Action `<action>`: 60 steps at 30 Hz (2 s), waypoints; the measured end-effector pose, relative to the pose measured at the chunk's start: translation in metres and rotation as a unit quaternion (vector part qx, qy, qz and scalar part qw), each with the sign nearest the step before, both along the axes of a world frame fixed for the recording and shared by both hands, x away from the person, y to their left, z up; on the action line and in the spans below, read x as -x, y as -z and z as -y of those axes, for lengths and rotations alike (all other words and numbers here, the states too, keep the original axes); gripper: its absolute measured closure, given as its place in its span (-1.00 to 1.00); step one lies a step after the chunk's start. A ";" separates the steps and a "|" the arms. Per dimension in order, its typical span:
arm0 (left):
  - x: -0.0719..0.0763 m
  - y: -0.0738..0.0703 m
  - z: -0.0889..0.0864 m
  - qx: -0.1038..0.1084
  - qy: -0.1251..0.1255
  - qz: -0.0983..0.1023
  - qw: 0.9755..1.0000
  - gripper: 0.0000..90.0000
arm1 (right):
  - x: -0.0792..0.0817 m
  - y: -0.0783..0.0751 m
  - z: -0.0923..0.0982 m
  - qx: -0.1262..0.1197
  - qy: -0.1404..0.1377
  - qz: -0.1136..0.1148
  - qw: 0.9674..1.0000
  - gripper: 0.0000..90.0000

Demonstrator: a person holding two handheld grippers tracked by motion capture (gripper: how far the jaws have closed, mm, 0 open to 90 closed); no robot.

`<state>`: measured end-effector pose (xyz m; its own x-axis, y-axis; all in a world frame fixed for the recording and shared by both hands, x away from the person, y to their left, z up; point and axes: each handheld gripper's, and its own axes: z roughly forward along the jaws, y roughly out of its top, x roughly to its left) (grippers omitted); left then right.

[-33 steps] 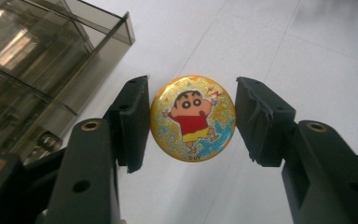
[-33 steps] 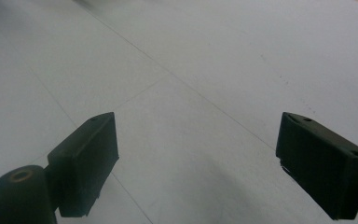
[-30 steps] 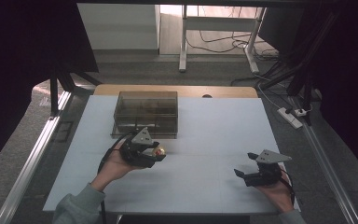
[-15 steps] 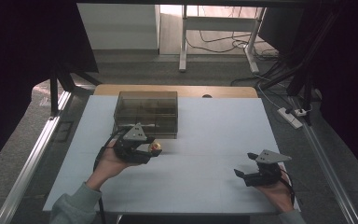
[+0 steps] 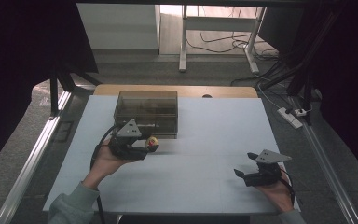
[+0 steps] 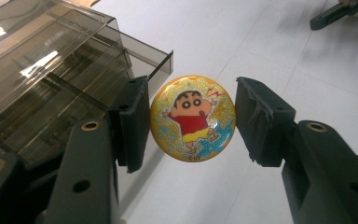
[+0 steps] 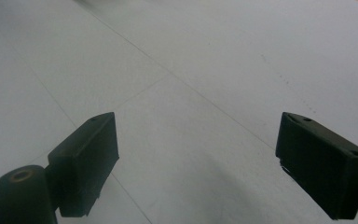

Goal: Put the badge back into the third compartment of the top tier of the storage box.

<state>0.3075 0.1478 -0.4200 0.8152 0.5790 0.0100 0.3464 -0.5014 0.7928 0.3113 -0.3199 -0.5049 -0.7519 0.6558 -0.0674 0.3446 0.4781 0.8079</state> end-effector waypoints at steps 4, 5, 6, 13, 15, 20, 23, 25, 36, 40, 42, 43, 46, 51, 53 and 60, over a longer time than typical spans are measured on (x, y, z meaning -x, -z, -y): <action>-0.002 -0.001 0.001 0.001 -0.002 0.004 1.000 0.04 | 0.000 -0.001 0.000 0.000 0.001 0.001 1.000 -0.71; -0.002 -0.002 0.001 0.003 -0.003 0.005 1.000 0.04 | 0.000 0.000 0.000 0.000 0.001 0.000 1.000 -0.71; -0.002 -0.002 0.001 0.004 -0.004 0.005 1.000 0.04 | 0.000 0.000 0.000 0.001 0.001 0.000 1.000 -0.71; -0.011 -0.001 0.004 0.012 -0.012 0.012 1.000 0.04 | 0.000 -0.001 0.000 0.001 0.002 0.003 1.000 -0.71; -0.014 0.000 0.005 0.011 -0.016 0.012 1.000 0.04 | 0.000 -0.001 0.000 0.000 0.002 0.002 1.000 -0.71; -0.022 0.001 0.008 0.006 -0.022 0.016 1.000 0.04 | 0.000 -0.001 0.000 0.001 0.001 0.000 1.000 -0.71; -0.025 0.002 0.010 0.006 -0.026 0.018 0.999 0.04 | 0.000 -0.001 0.000 0.002 0.001 0.001 1.000 -0.71; -0.027 0.002 0.011 0.008 -0.029 0.020 0.999 0.04 | 0.000 -0.001 0.000 0.002 0.000 0.001 1.000 -0.71; -0.043 0.006 0.014 0.013 -0.040 0.015 0.999 0.04 | 0.000 0.000 -0.001 0.001 0.001 0.001 1.000 -0.71; -0.052 0.009 0.015 0.015 -0.047 0.010 0.999 0.04 | 0.000 0.000 0.000 0.001 0.000 0.001 1.000 -0.71; -0.056 0.012 0.015 0.014 -0.049 0.008 0.999 0.04 | 0.000 0.000 0.000 0.003 0.000 0.001 1.000 -0.71; -0.058 0.013 0.015 0.014 -0.051 0.006 0.999 0.04 | 0.000 0.000 0.000 0.003 0.000 0.001 1.000 -0.71; -0.063 0.015 0.014 0.017 -0.056 0.002 0.998 0.04 | 0.000 0.000 -0.001 0.001 0.000 0.001 1.000 -0.71; -0.070 0.019 0.014 0.013 -0.067 0.002 0.998 0.04 | -0.001 0.001 -0.001 0.000 0.001 0.000 1.000 -0.71; -0.074 0.019 0.014 0.016 -0.069 0.000 0.997 0.04 | -0.001 0.001 -0.001 0.002 0.000 -0.001 1.000 -0.71; -0.084 0.023 0.019 0.019 -0.070 -0.007 0.997 0.04 | -0.001 0.001 -0.001 0.003 -0.001 -0.003 1.000 -0.71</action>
<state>0.3912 0.1289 -0.4425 0.7259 0.6873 -0.0242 0.4219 -0.4172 0.8050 0.3122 -0.3187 -0.5062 -0.7533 0.6544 -0.0664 0.3492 0.4834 0.8027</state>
